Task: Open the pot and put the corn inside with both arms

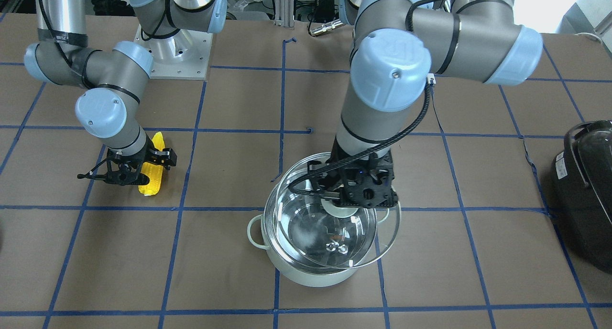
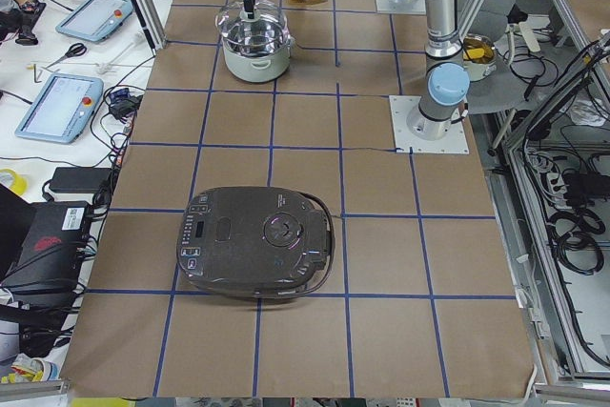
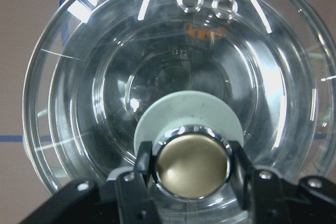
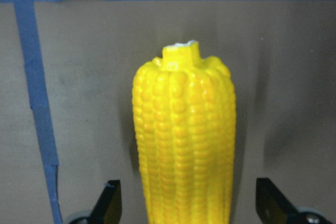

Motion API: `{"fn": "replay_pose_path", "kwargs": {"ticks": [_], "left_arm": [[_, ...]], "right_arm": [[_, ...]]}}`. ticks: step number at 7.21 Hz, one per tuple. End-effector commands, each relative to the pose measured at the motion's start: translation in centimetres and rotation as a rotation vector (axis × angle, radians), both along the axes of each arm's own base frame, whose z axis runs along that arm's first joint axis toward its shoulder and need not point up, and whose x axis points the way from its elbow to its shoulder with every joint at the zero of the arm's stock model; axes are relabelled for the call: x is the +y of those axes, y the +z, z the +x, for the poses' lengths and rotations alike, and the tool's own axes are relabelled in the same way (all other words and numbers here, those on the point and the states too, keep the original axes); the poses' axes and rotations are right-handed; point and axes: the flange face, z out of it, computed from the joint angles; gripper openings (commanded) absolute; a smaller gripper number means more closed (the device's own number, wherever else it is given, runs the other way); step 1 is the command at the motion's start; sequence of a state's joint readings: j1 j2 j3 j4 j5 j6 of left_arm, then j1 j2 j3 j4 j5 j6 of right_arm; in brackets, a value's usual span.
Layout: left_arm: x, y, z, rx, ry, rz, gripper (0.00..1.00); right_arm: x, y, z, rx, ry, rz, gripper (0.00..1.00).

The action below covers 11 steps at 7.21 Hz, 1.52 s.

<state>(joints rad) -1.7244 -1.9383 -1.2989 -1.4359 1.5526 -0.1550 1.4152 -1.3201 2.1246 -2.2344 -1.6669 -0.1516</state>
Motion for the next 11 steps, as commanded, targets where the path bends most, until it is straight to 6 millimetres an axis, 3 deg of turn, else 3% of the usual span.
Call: {"fn": "replay_pose_path", "kwargs": {"ticks": [1, 2, 4, 5, 7, 8, 10, 11], "left_arm": [[-1.3, 1.7, 13.1, -0.01, 0.017, 0.032, 0.11], [-1.3, 0.0, 18.1, -0.034, 0.05, 0.067, 0.1], [-1.3, -6.1, 29.5, -0.04, 0.051, 0.048, 0.09], [-0.1, -9.7, 34.0, -0.024, 0.06, 0.07, 0.09], [0.2, -14.4, 36.1, -0.043, 0.076, 0.019, 0.09], [0.5, -16.5, 36.1, -0.035, 0.079, 0.034, 0.09], [2.0, -18.9, 34.5, -0.018, 0.059, 0.087, 0.07], [2.7, -19.9, 34.3, -0.014, 0.052, 0.089, 0.05]], "right_arm": [[-0.5, 0.1, -0.1, -0.002, 0.02, -0.023, 0.13], [-1.0, 0.7, -0.2, 0.001, 0.017, -0.036, 0.0], [-2.6, 2.5, -0.1, 0.009, 0.015, -0.072, 0.0], [-4.1, 5.0, 0.8, 0.018, 0.034, -0.128, 0.0], [-8.0, 12.6, 8.2, -0.015, -0.001, -0.167, 0.0], [-9.7, 16.6, 11.7, -0.063, -0.036, -0.183, 0.0], [-12.5, 20.0, 20.7, -0.065, -0.088, -0.189, 0.0], [-13.4, 20.3, 25.6, -0.069, -0.069, -0.188, 0.0]]}}
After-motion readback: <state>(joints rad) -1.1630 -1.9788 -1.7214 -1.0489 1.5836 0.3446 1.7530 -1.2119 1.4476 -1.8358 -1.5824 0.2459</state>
